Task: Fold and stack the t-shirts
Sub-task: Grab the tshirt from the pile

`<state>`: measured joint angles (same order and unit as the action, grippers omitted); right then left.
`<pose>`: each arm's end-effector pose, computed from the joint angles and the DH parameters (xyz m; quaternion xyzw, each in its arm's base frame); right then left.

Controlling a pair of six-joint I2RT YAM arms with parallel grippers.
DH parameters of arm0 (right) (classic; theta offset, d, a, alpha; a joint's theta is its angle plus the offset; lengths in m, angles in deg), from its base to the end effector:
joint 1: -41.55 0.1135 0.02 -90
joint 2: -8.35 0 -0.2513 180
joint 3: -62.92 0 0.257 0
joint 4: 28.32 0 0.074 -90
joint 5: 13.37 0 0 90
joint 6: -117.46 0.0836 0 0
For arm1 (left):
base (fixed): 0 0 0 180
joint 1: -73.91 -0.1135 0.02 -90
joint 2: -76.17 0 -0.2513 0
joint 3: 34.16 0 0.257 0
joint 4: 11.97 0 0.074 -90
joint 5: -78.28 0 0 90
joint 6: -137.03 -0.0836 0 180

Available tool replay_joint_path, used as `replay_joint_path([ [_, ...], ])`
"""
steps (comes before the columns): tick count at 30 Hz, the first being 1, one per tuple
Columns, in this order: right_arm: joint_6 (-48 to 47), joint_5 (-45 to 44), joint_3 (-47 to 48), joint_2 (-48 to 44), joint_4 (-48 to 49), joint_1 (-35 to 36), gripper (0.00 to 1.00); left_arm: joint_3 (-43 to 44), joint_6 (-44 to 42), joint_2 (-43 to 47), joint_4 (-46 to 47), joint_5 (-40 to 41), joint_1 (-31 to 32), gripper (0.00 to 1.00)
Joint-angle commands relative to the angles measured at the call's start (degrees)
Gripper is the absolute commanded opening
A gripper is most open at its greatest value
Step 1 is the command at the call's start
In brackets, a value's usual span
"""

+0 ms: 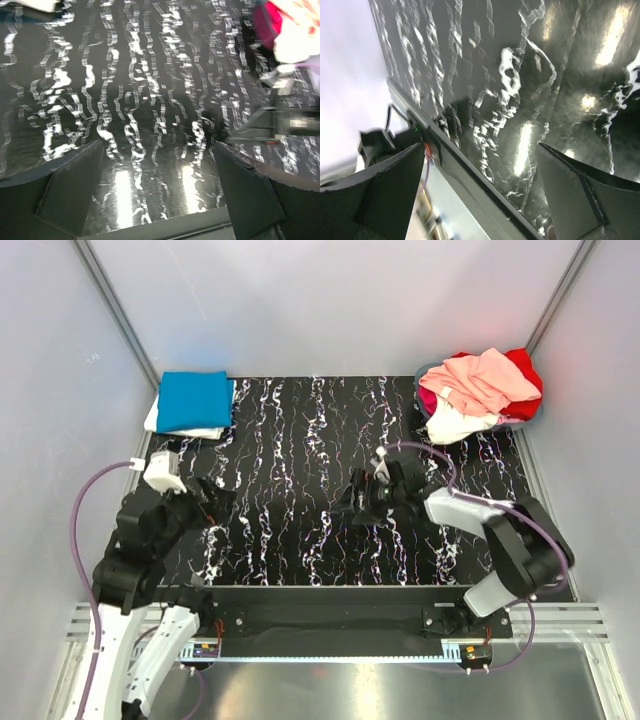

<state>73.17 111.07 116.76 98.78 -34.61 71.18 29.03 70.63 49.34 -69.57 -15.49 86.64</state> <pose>0.2661 0.2057 0.1143 0.0053 0.8835 0.4481 0.1364 0.1446 -0.0383 0.3223 -0.0596 0.8229 -0.2017 0.5278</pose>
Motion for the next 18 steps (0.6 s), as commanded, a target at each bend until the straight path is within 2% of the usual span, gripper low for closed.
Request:
replay_joint_path([
  [1,-6.32,-17.21,16.62,-10.69,-22.56,0.26,1.00,3.48,-1.97,-7.34,-0.28,6.40,0.10,0.99],
  [3,-13.79,-25.86,25.54,-11.16,-32.03,-1.14,1.00,2.52,-2.06,-12.79,-0.29,4.83,0.10,0.99],
  [4,-15.81,-34.52,29.84,-10.11,-36.08,-2.02,1.00,2.60,-1.89,-14.38,-0.11,4.48,0.10,0.99],
  [5,-18.53,-38.70,36.94,-8.97,-42.03,-3.86,1.00,2.95,-1.89,-17.09,-0.81,4.65,0.19,0.99],
  [6,-18.99,-40.31,39.88,-7.65,-44.27,-9.27,1.00,2.95,-1.62,-18.07,-1.25,5.43,0.10,0.99],
  [8,-18.30,-36.48,46.92,-2.39,-48.76,-17.29,1.00,2.95,-0.83,-19.83,-2.04,8.33,0.10,0.99],
  [9,-17.86,-34.72,49.20,-0.28,-50.17,-23.59,1.00,3.04,-0.57,-20.10,-2.13,8.69,0.19,0.99],
  [13,-18.21,-35.40,61.57,10.87,-53.94,-31.53,1.00,2.69,-0.48,-19.75,-1.78,9.48,0.10,0.99],
  [18,-17.67,-38.90,73.29,20.47,-56.68,-35.86,1.00,2.43,-0.39,-19.23,-1.43,9.83,0.10,0.99],
])
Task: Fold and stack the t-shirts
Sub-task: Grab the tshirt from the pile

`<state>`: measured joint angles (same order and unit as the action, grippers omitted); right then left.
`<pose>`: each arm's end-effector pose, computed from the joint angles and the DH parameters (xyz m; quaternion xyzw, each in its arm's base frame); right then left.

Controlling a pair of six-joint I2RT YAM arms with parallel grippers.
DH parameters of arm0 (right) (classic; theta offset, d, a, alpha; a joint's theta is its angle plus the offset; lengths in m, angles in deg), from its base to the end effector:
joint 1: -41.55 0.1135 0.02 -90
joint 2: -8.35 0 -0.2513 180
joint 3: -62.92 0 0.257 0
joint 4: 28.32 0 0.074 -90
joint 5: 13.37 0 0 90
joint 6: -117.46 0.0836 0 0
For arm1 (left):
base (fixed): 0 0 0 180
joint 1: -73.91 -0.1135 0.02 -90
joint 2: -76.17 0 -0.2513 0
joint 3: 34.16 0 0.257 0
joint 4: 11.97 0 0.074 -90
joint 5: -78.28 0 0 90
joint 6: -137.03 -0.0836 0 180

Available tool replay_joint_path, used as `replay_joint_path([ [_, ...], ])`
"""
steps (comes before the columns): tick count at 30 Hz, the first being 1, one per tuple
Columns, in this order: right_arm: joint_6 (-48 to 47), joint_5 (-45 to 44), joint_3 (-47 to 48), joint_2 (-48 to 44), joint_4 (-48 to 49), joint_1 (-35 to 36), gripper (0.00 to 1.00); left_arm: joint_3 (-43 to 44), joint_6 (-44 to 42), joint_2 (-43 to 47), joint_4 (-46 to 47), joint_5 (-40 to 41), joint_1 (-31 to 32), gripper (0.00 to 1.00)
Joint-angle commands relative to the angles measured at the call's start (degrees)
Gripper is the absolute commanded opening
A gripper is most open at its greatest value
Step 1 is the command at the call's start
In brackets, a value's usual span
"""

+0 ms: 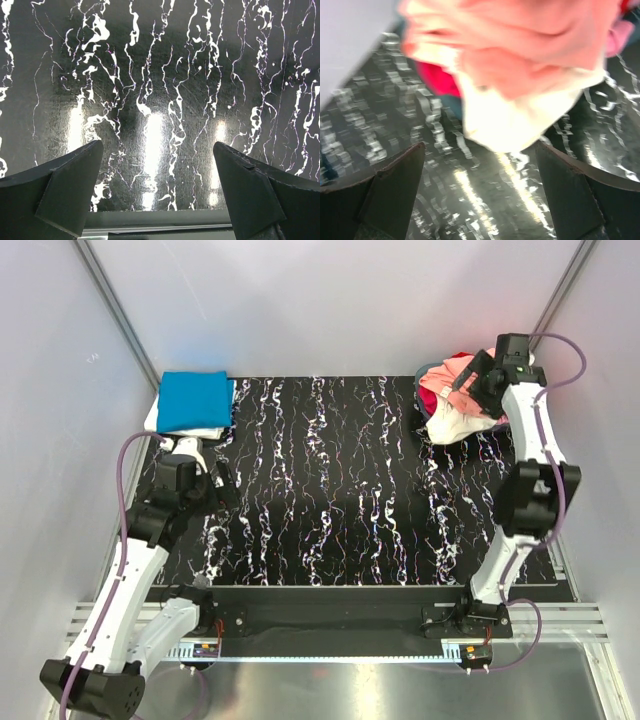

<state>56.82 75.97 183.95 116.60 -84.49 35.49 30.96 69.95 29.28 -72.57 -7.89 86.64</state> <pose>0.4612 -0.0499 0.3007 0.2815 0.8742 0.0747 0.3885 0.2048 -0.0405 0.2713 -0.0946 0.9095 -0.0944 0.3935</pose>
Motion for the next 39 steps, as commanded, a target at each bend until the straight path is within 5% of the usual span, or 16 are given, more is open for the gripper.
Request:
replay_joint_path([
  [1,-1.68,-5.21,10.21,5.80,-8.55,-0.52,1.00,0.59,0.29,0.84,1.65,2.40,0.10,0.99],
  [10,-4.49,-8.47,27.89,19.27,-13.04,-3.78,1.00,0.59,0.55,1.19,1.48,3.02,0.10,0.99],
  [23,-3.53,-9.71,32.48,25.78,-14.19,-4.31,0.95,0.59,0.72,1.54,1.56,3.28,0.10,0.99],
  [27,-3.61,-8.57,33.27,26.66,-14.10,-4.75,0.81,0.50,0.73,1.63,1.56,3.37,0.10,0.99],
  [30,-3.53,-6.99,33.36,26.75,-13.66,-5.18,0.46,0.59,0.72,1.63,1.56,3.46,0.10,0.99],
  [31,-3.61,-7.07,33.36,26.67,-13.84,-5.18,0.22,0.50,0.73,1.54,1.48,3.46,0.10,0.99],
  [33,-3.70,-6.80,32.84,25.71,-13.75,-5.18,0.05,0.50,0.64,1.63,1.65,3.46,0.10,0.99],
  [39,-1.17,-1.64,28.98,18.87,-13.23,-4.92,0.00,0.50,0.73,1.72,1.65,3.81,0.10,0.99],
])
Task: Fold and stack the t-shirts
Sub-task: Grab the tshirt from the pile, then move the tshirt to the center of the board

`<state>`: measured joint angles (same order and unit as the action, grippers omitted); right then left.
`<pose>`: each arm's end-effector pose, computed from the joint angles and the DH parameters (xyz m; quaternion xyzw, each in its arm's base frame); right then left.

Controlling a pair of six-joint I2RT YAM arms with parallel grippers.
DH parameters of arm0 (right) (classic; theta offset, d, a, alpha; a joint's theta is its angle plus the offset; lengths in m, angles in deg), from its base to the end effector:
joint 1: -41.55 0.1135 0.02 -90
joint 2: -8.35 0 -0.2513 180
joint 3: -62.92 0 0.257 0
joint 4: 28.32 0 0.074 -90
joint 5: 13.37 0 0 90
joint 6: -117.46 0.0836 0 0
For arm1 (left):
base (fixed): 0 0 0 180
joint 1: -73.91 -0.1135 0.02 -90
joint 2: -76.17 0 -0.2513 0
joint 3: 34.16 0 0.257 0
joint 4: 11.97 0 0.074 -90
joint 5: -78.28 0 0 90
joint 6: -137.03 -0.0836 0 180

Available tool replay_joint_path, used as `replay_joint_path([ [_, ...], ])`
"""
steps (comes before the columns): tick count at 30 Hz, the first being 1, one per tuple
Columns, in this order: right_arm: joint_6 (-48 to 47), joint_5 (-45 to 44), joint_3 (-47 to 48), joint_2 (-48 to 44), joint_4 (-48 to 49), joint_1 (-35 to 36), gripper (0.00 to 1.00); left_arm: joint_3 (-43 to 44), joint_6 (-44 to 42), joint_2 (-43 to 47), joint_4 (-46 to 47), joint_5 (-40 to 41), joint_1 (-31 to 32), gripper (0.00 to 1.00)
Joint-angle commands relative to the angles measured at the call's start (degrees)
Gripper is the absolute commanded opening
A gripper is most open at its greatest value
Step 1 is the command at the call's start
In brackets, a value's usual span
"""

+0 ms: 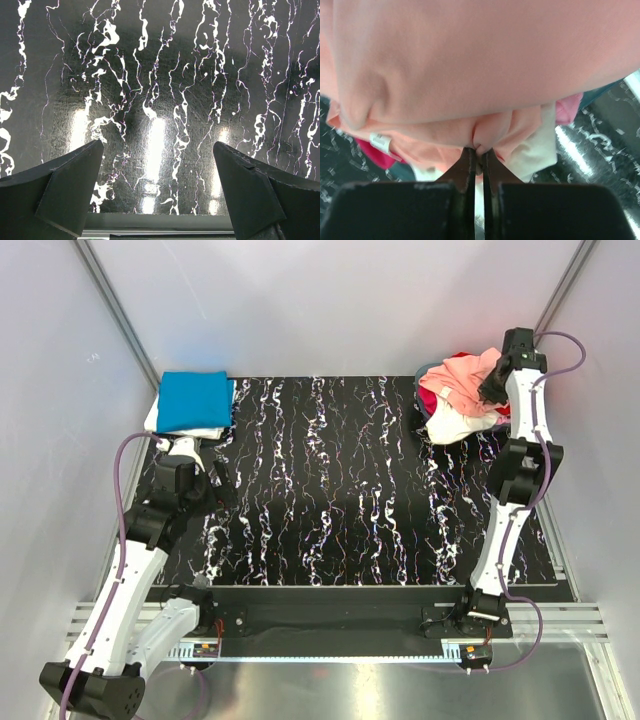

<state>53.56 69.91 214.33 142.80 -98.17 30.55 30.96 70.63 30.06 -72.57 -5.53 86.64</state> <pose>0.5248 -0.1120 0.2426 0.3188 0.8913 -0.0133 0.3222 0.2032 -0.0367 0.2740 -0.1083 0.9046 -0.0808 0.4044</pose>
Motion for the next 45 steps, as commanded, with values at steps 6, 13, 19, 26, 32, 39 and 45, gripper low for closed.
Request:
replay_joint_path([
  [6,9.49,38.25,-8.11,-20.87,10.82,10.62,0.00,0.50,0.22,1.55,1.56,2.41,0.10,0.99],
  [13,16.26,44.53,10.10,-26.60,12.15,21.99,0.00,0.77,0.75,2.95,0.95,4.88,0.10,0.99],
  [19,11.16,24.92,-13.58,-41.62,10.03,18.30,0.00,0.77,1.02,3.92,0.69,6.02,0.10,0.99],
  [26,14.84,25.96,-62.25,-54.99,24.26,18.39,0.10,0.77,1.19,3.75,0.60,6.37,0.10,0.99],
  [32,12.76,26.17,-78.65,-53.07,22.01,18.39,0.92,0.86,1.37,3.30,0.25,6.99,0.10,0.99],
  [39,9.05,9.37,-76.30,-59.30,11.63,18.21,1.00,1.03,2.33,3.48,-0.20,7.61,0.36,0.93],
  [45,8.69,6.10,-74.53,-63.17,7.84,18.21,1.00,1.82,5.49,3.48,-3.09,9.09,12.18,0.91],
])
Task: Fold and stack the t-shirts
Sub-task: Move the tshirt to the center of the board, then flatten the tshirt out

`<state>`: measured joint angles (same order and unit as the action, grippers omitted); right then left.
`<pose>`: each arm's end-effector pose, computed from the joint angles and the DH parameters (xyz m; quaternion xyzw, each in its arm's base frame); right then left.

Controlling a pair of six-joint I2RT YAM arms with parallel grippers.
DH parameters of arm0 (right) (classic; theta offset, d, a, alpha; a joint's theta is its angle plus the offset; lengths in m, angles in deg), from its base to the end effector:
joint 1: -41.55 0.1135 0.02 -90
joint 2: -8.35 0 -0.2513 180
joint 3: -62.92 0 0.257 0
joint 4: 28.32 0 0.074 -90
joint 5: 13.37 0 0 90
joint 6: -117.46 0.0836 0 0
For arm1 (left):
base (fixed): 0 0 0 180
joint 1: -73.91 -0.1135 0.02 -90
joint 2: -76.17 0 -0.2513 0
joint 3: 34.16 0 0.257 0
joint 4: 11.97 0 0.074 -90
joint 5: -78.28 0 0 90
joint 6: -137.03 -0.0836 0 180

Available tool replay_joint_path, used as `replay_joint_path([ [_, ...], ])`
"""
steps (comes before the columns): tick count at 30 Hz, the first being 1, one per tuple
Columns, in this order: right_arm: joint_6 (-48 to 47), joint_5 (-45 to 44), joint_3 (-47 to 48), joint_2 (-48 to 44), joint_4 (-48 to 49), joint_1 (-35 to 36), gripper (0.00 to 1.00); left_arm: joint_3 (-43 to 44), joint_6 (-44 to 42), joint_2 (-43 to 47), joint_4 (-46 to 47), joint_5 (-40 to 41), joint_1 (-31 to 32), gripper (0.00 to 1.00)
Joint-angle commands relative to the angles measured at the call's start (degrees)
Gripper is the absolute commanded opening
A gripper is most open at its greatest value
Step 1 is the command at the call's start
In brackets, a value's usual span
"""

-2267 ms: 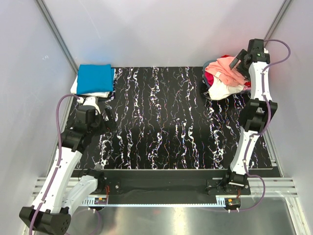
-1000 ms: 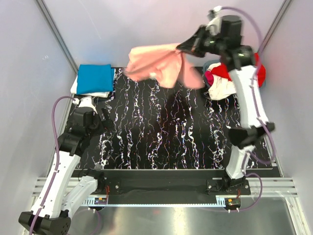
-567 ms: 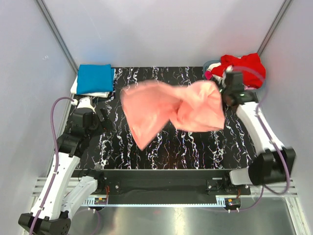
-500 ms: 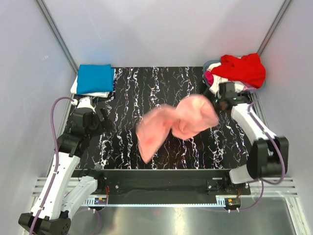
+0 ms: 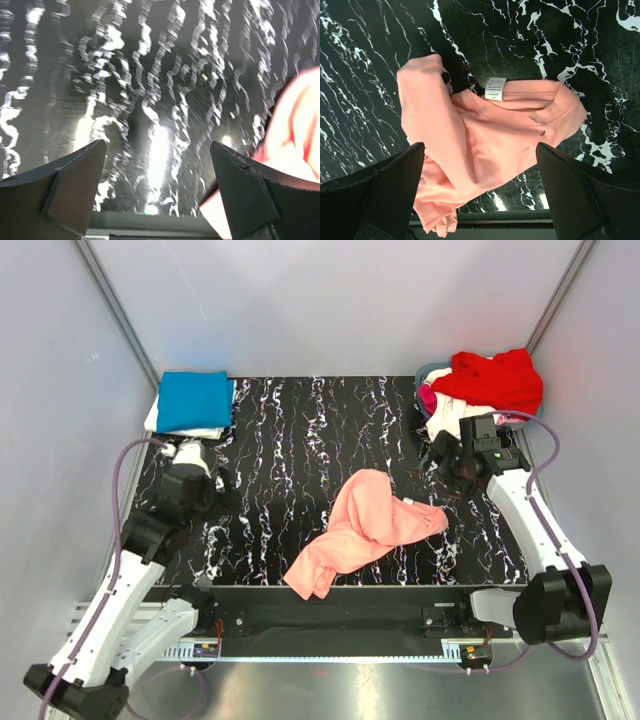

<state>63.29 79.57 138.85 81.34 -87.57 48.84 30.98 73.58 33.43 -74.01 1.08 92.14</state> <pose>0.2876 0.0411 0.2359 0.2286 0.9291 0.1293 0.2604 0.1889 -0.0427 0.2828 -0.1125 0.8935 -0.0678 0.4294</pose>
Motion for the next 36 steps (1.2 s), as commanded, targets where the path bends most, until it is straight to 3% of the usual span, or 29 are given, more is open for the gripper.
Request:
replay_joint_path([
  [1,-0.77,-0.68,-0.02,-2.32,-2.41,-0.08,1.00,1.63,5.68,-0.15,-2.09,2.84,8.81,0.90],
  [5,3.00,6.70,-12.11,-6.53,3.46,0.71,1.00,-3.37,16.47,-3.13,0.53,0.65,21.11,0.85],
  [7,4.59,8.39,-16.88,-7.86,5.75,1.67,1.00,-6.80,20.89,-3.58,3.69,1.00,30.59,0.83],
  [9,6.17,10.15,-22.60,-9.09,8.39,2.11,0.98,-10.76,27.31,-4.01,7.46,4.42,40.32,0.82],
  [12,8.10,10.68,-27.53,-10.06,10.77,3.87,0.97,-13.75,32.59,-6.38,11.26,8.90,49.92,0.85],
  [20,9.70,11.83,-31.85,-7.96,15.43,5.10,0.97,-13.93,38.93,-24.20,14.43,10.93,60.06,0.84],
  [27,9.43,12.00,-31.41,-4.97,17.98,5.10,0.91,-10.60,39.28,-30.82,12.24,13.57,60.42,0.83],
  [33,9.08,12.09,-31.94,-4.26,18.69,5.19,0.86,-8.13,38.76,-35.39,11.00,13.92,60.25,0.57],
  [34,8.99,12.09,-32.28,-4.26,18.77,5.19,0.85,-7.96,38.41,-35.92,10.92,13.83,60.16,0.49],
  [35,8.99,12.26,-32.37,-4.17,19.04,5.10,0.84,-7.69,38.32,-36.18,11.00,13.75,59.98,0.34],
  [36,8.99,12.27,-32.46,-4.09,19.21,5.10,0.77,-7.60,38.14,-36.27,10.92,13.75,59.90,0.26],
])
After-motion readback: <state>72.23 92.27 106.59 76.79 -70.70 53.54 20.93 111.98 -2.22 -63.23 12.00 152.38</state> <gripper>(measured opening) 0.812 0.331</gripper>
